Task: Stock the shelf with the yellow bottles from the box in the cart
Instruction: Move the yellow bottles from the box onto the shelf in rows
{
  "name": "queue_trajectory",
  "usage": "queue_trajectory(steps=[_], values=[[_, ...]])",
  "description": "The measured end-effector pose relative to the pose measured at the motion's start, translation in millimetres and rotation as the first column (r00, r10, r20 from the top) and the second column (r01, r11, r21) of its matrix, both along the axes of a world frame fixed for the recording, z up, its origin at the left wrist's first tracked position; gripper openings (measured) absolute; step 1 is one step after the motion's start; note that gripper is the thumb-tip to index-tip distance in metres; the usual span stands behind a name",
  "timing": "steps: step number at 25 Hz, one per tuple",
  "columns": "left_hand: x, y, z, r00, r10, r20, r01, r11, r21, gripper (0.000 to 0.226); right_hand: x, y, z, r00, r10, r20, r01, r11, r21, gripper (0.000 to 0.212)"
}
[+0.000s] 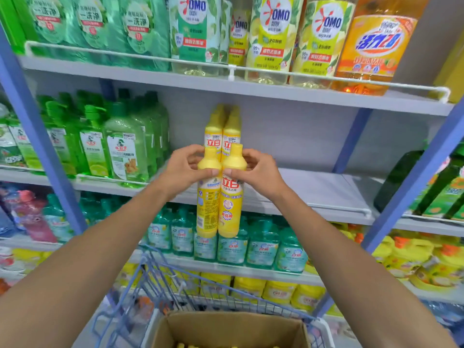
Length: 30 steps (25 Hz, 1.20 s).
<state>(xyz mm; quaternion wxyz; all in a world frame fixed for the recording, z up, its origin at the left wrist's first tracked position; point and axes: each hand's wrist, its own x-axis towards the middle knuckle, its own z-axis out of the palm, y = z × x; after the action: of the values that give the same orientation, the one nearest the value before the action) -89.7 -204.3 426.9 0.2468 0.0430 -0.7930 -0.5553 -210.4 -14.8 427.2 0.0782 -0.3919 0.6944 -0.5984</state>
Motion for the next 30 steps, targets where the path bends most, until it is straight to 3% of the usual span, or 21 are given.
queue_trajectory(steps=[9,21,27,30], values=[[-39,-34,68,0.985,0.05,-0.162,-0.061,0.996,-0.06,0.052,-35,-46,64,0.987,-0.065,-0.144,0.052,0.994,-0.096,0.045],[-91,-63,40,0.982,0.027,-0.188,-0.032,0.999,-0.024,0.055,-69,-77,24,0.975,-0.208,-0.073,0.204,0.977,-0.064,0.047],[-101,-71,36,0.976,0.054,-0.21,-0.061,0.998,-0.029,0.05,-77,-78,4,0.981,-0.19,-0.039,0.191,0.982,-0.001,0.058],[-106,-74,30,0.977,0.059,-0.206,-0.069,0.997,-0.04,0.048,-82,-74,7,0.988,-0.14,-0.073,0.143,0.989,0.039,0.052]])
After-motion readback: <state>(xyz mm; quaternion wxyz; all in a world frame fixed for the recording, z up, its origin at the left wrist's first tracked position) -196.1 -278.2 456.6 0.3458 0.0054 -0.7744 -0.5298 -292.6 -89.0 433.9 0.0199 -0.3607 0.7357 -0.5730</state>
